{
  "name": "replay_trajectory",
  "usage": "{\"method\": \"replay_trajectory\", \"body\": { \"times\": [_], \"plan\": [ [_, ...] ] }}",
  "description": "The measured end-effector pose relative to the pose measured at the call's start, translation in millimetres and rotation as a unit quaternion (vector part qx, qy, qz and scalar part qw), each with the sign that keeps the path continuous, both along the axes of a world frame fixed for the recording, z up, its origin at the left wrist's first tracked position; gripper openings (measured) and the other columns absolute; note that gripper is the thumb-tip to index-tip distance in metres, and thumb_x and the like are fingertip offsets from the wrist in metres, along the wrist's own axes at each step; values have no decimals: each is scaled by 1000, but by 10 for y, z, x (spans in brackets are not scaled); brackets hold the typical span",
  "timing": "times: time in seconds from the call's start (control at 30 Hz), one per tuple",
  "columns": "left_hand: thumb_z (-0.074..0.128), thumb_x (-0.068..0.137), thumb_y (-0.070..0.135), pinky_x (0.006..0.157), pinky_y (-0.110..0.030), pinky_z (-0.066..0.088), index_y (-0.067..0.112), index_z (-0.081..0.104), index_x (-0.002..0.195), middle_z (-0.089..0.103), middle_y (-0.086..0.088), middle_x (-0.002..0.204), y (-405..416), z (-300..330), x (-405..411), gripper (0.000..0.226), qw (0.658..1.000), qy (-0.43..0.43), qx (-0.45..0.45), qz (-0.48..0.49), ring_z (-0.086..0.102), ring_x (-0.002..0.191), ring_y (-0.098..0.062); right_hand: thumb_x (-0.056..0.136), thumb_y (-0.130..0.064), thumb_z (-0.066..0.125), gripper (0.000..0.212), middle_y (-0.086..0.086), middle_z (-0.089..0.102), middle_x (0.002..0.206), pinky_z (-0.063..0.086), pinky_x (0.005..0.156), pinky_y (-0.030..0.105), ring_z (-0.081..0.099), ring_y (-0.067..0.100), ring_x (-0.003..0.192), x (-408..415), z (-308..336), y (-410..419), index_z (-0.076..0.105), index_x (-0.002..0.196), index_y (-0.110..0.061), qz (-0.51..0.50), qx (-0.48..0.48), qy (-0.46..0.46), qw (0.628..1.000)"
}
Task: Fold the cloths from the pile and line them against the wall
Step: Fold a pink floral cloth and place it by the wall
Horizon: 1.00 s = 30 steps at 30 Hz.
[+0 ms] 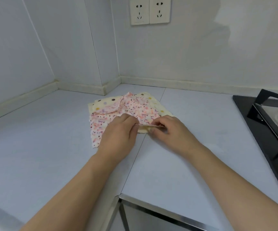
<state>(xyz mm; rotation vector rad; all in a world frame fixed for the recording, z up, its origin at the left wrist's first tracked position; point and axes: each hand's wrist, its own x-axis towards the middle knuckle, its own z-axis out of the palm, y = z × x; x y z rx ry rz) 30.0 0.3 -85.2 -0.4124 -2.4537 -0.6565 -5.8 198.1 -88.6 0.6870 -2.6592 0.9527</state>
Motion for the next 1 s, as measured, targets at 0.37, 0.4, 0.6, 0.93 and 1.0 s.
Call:
{"method": "replay_trajectory", "body": {
  "times": [0.37, 0.4, 0.6, 0.93, 1.0],
  "plan": [
    [51, 89, 13, 66, -39, 45, 15, 65, 97, 59, 0, 87, 52, 19, -61, 17, 995, 77, -66, 4, 52, 77, -25, 95, -17, 53, 11, -3, 60, 92, 42, 79, 29, 52, 16, 89, -28, 39, 66, 64, 93, -16, -66, -61, 85, 992],
    [54, 87, 9, 65, -39, 45, 15, 66, 97, 60, -1, 87, 37, 43, -65, 17, 994, 82, -67, 18, 53, 77, -26, 96, -16, 50, 11, -3, 59, 92, 42, 80, 32, 51, 17, 89, -19, 30, 48, 62, 93, -15, -64, -48, 103, 991],
    [55, 89, 5, 68, -34, 39, 13, 70, 100, 64, -3, 89, 31, 399, 172, 20, 991, 98, -26, 88, 55, 80, -29, 99, -19, 47, 12, -5, 58, 91, 43, 77, 33, 51, 14, 84, 333, 133, 41, 58, 95, -15, -55, -81, 143, 985],
    [51, 95, 14, 69, -40, 47, 15, 69, 100, 67, -2, 89, 285, 1457, 985, 19, 980, 183, -35, 64, 58, 79, -28, 93, -28, 62, 13, 5, 61, 74, 46, 62, 35, 53, 20, 64, 1366, 1370, 643, 61, 84, -19, -60, -256, 164, 951],
    [52, 94, 13, 69, -38, 46, 16, 70, 100, 68, -2, 90, 354, 1639, 1145, 19, 974, 214, -44, 62, 59, 80, -28, 92, -28, 62, 13, 6, 62, 75, 46, 63, 36, 53, 23, 65, 1581, 1591, 798, 63, 86, -17, -51, -244, 173, 953]
  ]
}}
